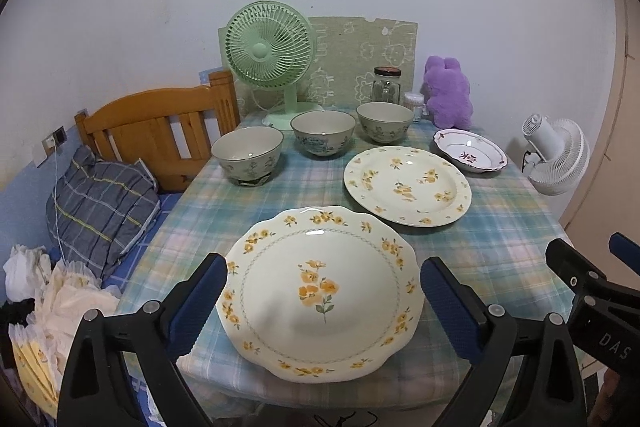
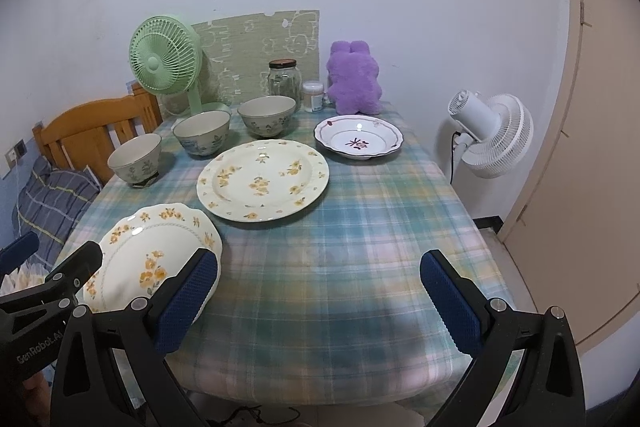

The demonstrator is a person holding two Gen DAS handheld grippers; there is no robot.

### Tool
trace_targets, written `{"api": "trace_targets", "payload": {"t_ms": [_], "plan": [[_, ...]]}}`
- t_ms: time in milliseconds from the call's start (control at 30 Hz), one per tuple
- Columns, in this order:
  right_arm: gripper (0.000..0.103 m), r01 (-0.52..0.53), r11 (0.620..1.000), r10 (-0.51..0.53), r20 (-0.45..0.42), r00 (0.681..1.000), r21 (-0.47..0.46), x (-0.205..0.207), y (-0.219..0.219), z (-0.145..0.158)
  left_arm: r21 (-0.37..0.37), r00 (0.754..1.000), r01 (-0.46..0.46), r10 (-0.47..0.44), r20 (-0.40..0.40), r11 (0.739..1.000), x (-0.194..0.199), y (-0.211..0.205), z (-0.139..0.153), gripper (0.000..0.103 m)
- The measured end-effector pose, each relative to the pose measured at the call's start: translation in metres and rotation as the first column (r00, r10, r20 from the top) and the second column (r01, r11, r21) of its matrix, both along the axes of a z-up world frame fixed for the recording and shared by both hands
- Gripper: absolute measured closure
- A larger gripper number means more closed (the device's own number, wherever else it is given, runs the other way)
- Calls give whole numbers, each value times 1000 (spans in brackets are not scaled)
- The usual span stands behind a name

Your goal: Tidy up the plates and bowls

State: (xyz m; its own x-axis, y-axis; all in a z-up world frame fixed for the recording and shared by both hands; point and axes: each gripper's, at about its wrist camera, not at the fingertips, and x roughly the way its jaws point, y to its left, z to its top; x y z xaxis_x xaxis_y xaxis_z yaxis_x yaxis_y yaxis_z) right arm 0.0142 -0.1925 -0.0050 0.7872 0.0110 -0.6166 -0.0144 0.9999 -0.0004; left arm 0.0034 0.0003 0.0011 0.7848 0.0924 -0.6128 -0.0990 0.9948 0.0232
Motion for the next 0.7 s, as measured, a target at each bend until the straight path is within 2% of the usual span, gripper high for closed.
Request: {"api": "trace_targets", "payload": {"t_ms": [700], "plan": [[1, 22, 1000, -22, 2, 1000, 4, -1, -5, 4, 4, 1000, 25, -25, 12, 1000, -4, -8, 1, 5]]}}
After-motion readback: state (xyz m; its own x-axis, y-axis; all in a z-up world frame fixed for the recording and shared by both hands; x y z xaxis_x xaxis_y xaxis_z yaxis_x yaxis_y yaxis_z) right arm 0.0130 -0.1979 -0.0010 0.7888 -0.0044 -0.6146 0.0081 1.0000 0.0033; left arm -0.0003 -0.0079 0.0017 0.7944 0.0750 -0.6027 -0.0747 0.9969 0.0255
